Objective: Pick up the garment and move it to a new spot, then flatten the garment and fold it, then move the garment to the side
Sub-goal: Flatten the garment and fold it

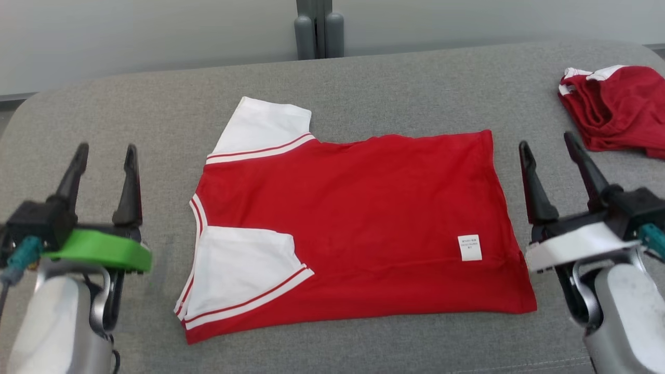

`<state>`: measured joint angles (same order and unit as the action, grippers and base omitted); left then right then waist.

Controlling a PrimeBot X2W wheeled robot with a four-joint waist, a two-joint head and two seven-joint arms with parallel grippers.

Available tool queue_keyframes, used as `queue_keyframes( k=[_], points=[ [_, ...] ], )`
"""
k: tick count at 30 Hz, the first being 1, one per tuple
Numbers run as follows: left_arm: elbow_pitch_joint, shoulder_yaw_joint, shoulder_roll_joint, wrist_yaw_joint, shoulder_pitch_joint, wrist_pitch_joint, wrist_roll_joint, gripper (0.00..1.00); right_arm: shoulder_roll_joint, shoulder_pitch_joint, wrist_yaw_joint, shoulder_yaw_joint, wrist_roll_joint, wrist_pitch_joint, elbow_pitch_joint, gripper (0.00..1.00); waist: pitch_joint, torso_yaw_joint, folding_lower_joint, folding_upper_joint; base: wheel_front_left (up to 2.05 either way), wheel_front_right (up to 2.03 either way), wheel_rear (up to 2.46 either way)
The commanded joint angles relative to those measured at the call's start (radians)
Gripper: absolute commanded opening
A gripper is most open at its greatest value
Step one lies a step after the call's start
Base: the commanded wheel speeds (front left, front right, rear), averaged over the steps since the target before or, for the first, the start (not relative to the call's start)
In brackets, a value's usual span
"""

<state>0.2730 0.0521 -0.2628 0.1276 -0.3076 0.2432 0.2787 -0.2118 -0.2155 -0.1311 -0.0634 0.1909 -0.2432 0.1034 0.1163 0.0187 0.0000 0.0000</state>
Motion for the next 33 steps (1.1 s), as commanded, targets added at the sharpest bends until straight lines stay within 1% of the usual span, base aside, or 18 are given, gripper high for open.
queue_keyframes(
  k=[1,3,7,11,14,15,18,21,24,29,33],
  points=[
    [0.012,0.023,-0.021,0.004,-0.074,-0.009,0.020,1.00,-0.020,-0.055,0.001,-0.007,-0.006,0.023,0.024,1.00,0.056,-0.003,0.0000,0.0000,0.00,0.00,0.00],
    [0.038,0.069,-0.057,0.004,-0.166,-0.031,0.032,1.00,-0.038,-0.145,0.001,-0.023,-0.005,0.042,0.049,1.00,0.098,-0.011,0.0000,0.0000,0.00,0.00,0.00],
    [0.092,0.172,-0.103,0.004,-0.348,-0.060,0.072,1.00,-0.069,-0.291,0.001,-0.046,-0.010,0.078,0.134,1.00,0.189,-0.030,0.0000,0.0000,0.00,0.00,0.00],
    [0.173,0.272,-0.137,0.004,-0.503,-0.090,0.135,1.00,-0.075,-0.412,0.001,-0.068,-0.019,0.107,0.231,1.00,0.272,-0.058,0.0000,0.0000,0.00,0.00,0.00],
    [0.240,0.345,-0.154,0.004,-0.595,-0.118,0.196,1.00,-0.066,-0.476,0.001,-0.085,-0.013,0.130,0.303,1.00,0.319,-0.081,0.0000,0.0000,0.00,0.00,0.00],
    [0.264,0.377,-0.169,0.004,-0.627,-0.132,0.213,1.00,-0.061,-0.498,0.001,-0.095,-0.012,0.145,0.331,1.00,0.337,-0.092,0.0000,0.0000,0.00,0.00,0.00],
    [0.327,0.451,-0.192,0.002,-0.699,-0.159,0.272,1.00,-0.047,-0.553,0.001,-0.109,0.004,0.153,0.390,1.00,0.373,-0.114,0.0000,0.0000,0.00,0.00,0.00],
    [0.386,0.517,-0.207,0.002,-0.760,-0.190,0.339,1.00,-0.029,-0.597,0.001,-0.127,0.019,0.189,0.466,1.00,0.409,-0.135,0.0000,0.0000,0.00,0.00,0.00],
    [0.436,0.571,-0.229,0.002,-0.815,-0.217,0.392,1.00,-0.013,-0.647,0.001,-0.152,0.034,0.210,0.512,1.00,0.440,-0.151,0.0000,0.0000,0.00,0.00,0.00],
    [0.509,0.663,-0.229,0.002,-0.875,-0.243,0.457,1.00,0.010,-0.693,0.001,-0.195,0.065,0.220,0.587,1.00,0.472,-0.169,0.0000,0.0000,0.00,0.00,0.00],
    [0.551,0.721,-0.243,0.002,-0.897,-0.270,0.518,1.00,0.028,-0.716,0.001,-0.233,0.093,0.215,0.626,1.00,0.481,-0.184,0.0000,0.0000,0.00,0.00,0.00]
  ],
)
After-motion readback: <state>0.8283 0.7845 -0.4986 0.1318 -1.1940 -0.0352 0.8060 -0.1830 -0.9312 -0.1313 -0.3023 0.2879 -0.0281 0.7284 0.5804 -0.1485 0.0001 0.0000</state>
